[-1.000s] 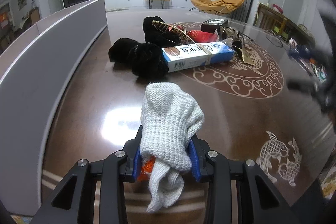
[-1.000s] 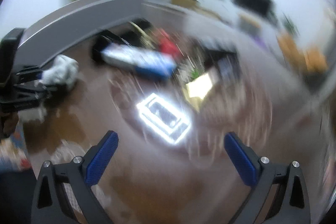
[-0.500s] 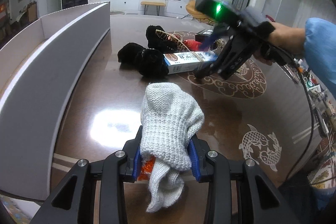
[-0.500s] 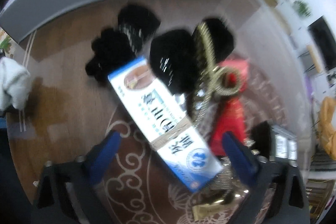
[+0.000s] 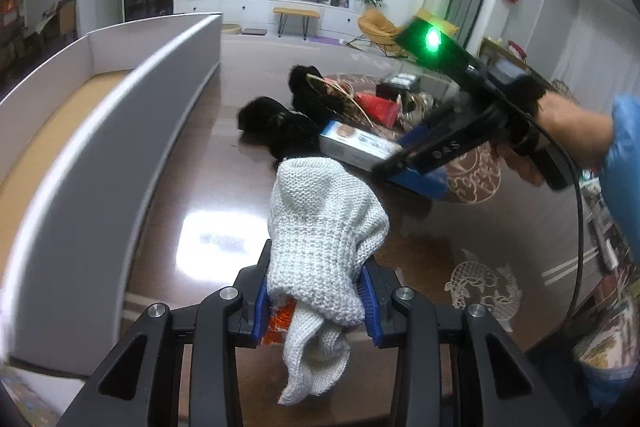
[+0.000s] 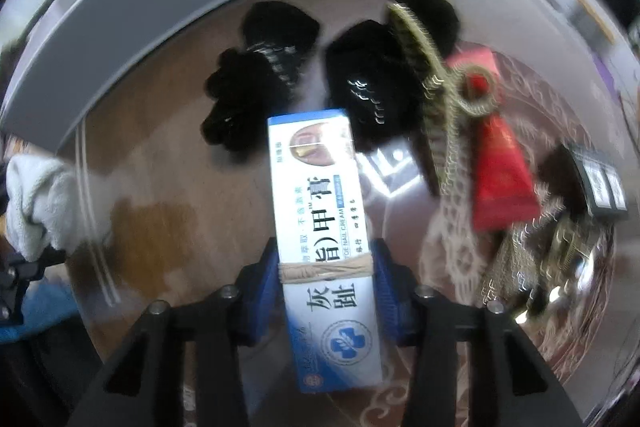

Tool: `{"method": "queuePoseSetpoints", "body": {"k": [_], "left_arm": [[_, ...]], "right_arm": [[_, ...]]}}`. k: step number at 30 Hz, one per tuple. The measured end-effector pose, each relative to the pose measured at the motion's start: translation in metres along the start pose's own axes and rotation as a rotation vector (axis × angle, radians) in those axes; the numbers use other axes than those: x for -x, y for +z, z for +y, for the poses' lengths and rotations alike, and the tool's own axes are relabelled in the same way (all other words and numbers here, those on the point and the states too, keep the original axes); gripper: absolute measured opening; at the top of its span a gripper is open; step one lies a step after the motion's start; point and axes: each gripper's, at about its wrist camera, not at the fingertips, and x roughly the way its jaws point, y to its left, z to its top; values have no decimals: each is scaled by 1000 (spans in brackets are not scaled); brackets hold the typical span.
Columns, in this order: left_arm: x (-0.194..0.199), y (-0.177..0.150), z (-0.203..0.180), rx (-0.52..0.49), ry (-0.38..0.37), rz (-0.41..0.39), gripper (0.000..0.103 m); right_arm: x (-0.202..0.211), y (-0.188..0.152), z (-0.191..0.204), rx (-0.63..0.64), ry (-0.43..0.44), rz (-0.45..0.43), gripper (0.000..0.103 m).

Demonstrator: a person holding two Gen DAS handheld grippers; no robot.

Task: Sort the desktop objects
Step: 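Grasp the blue-and-white cream box with the right gripper while the left holds the sock, then carry sock and cream box into the cardboard bin and open both grippers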

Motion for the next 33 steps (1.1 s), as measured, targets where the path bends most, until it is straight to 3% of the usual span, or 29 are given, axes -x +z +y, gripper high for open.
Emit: {"method": "queuePoseSetpoints", "body": {"k": [4, 8, 11, 13, 16, 18, 21, 22, 23, 24, 26, 29, 31, 33], "left_arm": [[40, 19, 28, 18, 6, -25, 37], [80, 52, 84, 44, 104, -69, 37], [83, 76, 138, 81, 227, -49, 37], [72, 86, 177, 131, 284, -8, 37], [54, 91, 215, 156, 373, 55, 37], [38, 89, 231, 164, 410, 118, 41], [18, 82, 243, 166, 445, 190, 52], [15, 78, 243, 153, 448, 214, 54], [11, 77, 240, 130, 461, 232, 64], [9, 74, 234, 81, 501, 256, 78], [5, 70, 220, -5, 574, 276, 96], [-2, 59, 207, -99, 630, 323, 98], [-1, 52, 202, -130, 657, 319, 98], [6, 46, 197, -121, 636, 301, 98]], "right_arm": [[29, -14, 0, -77, 34, -47, 44], [81, 0, 17, -134, 135, -187, 44], [114, 41, 59, -134, 236, -301, 44], [122, 87, 99, -117, 291, -363, 44], [109, 148, 152, -117, 356, -423, 44], [93, 170, 176, -133, 366, -449, 44], [42, 196, 204, -146, 308, -386, 49], [16, 198, 217, -141, 264, -354, 62], [3, 199, 225, -111, 206, -324, 74], [-6, 196, 232, -69, 152, -311, 76], [-13, 189, 246, 39, 47, -317, 77], [-21, 185, 252, 118, -20, -302, 76], [-20, 181, 251, 121, -14, -310, 76], [-3, 156, 224, 101, 23, -311, 76]]}}
